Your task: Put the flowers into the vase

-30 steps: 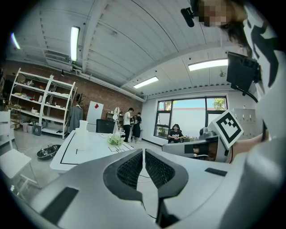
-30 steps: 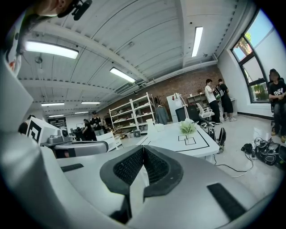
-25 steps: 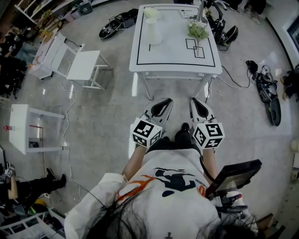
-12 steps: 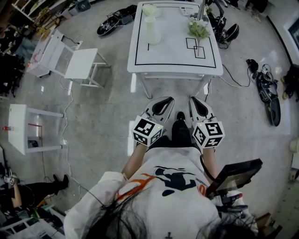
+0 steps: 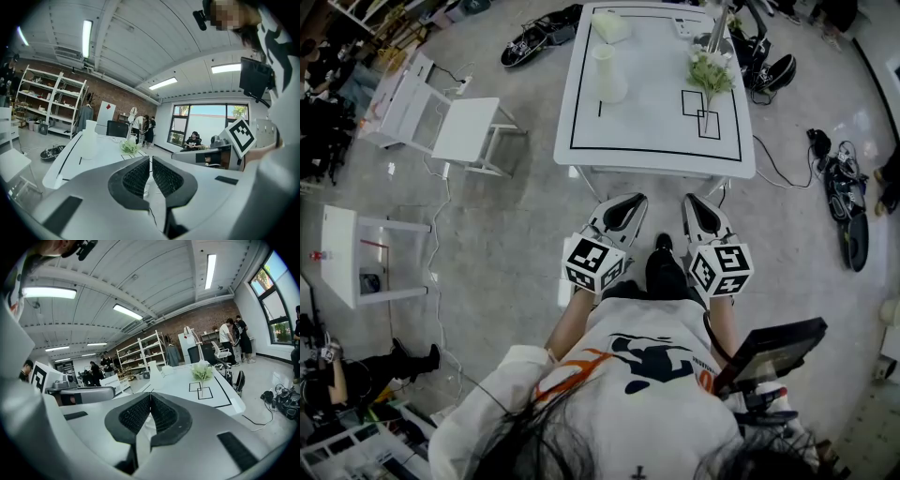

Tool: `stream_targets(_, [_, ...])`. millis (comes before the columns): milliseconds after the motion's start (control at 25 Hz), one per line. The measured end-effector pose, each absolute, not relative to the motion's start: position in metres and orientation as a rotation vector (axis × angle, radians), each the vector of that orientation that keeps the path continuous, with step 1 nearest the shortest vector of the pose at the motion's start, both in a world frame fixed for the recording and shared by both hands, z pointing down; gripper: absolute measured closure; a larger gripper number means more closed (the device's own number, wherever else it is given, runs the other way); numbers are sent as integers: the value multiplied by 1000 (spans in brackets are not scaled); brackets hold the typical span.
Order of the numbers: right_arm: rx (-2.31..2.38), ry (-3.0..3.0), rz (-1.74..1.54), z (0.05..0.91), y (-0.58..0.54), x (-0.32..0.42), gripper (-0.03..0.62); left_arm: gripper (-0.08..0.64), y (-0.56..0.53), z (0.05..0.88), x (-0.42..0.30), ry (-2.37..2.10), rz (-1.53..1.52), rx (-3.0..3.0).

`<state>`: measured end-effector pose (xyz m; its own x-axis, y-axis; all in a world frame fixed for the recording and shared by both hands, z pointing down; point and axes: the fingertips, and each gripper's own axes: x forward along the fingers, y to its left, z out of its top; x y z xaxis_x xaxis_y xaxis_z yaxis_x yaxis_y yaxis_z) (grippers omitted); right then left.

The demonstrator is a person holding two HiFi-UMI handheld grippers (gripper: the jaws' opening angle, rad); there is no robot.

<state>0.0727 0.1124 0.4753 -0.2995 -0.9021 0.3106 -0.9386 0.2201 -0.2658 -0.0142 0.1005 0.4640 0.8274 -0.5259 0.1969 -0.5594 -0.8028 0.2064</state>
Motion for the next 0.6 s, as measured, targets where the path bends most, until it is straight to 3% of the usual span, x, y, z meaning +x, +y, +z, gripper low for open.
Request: stream_targets(600, [1722,-2419,698,488,5,129,578,551,0,474,49,-861,252,2713])
